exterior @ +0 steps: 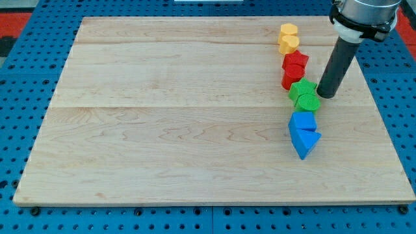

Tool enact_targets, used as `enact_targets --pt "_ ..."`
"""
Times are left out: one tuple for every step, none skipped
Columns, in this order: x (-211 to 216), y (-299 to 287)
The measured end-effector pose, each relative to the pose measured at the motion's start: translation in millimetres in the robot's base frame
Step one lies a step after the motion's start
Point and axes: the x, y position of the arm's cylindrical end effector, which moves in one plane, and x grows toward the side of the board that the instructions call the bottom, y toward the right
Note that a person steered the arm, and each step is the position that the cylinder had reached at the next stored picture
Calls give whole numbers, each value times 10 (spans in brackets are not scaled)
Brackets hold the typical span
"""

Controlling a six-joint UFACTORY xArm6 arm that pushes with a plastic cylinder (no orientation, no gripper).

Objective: Adjust red green and blue blocks in a vertical line

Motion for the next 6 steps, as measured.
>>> enact_targets --pt "-158 259" --pt "-401 568" --pt "-624 1049" --pt "-810 1340" --pt "-860 1359" --pt "-862 1164"
